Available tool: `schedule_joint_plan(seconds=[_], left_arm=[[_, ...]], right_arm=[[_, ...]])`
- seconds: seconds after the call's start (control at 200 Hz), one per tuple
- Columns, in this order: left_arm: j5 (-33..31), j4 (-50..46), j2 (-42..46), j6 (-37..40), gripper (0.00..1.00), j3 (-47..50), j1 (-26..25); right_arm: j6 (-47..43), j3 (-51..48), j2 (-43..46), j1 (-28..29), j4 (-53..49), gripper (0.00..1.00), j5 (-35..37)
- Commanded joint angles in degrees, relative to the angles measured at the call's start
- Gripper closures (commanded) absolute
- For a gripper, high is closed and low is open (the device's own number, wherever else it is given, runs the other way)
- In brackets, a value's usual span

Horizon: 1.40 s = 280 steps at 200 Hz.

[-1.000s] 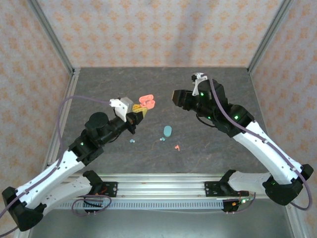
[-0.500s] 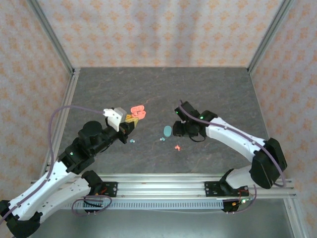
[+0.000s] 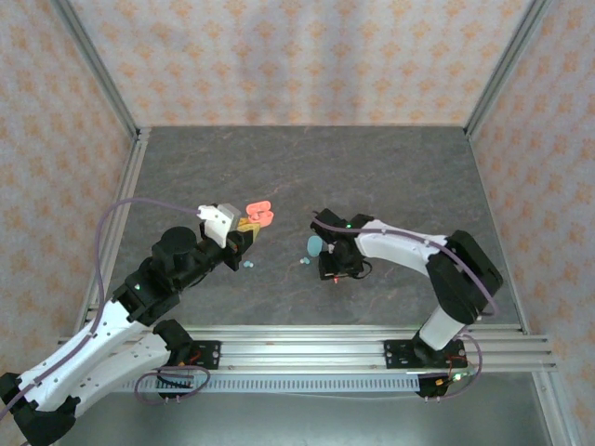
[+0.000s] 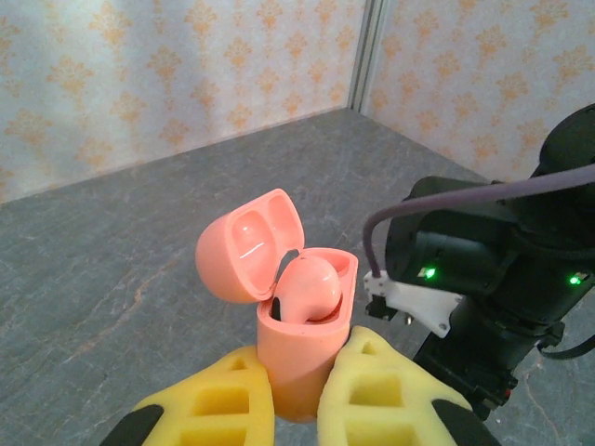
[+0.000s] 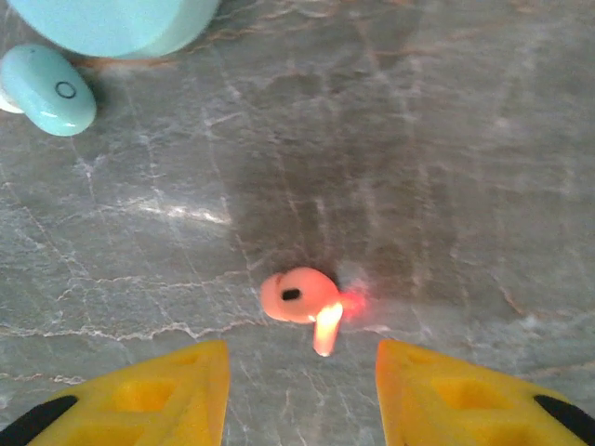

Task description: Insert the wireless bluetooth earbuds into the charging case

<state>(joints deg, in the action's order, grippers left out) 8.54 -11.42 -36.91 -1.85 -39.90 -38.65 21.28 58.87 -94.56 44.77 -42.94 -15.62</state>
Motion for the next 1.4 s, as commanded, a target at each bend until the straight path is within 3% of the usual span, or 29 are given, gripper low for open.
schedule_joint_plan(seconds=[0.0, 0.831, 1.396], left_arm=[[-0.9, -0.3, 0.2, -0.1, 1.0, 0.7, -0.6], [-1.1, 0.3, -2.4, -0.6, 1.0, -0.3, -0.6], [0.1, 0.9, -5.0, -0.3, 1.0, -2.1, -0.7]], right_arm=[[-2.4, 3.1, -2.2, 1.0, -3.3, 0.54, 3.5], [-5.4, 4.6, -7.4, 0.9, -1.5, 0.56, 4.0], [-0.4, 4.0, -6.8, -4.0, -0.6, 0.67, 4.1]])
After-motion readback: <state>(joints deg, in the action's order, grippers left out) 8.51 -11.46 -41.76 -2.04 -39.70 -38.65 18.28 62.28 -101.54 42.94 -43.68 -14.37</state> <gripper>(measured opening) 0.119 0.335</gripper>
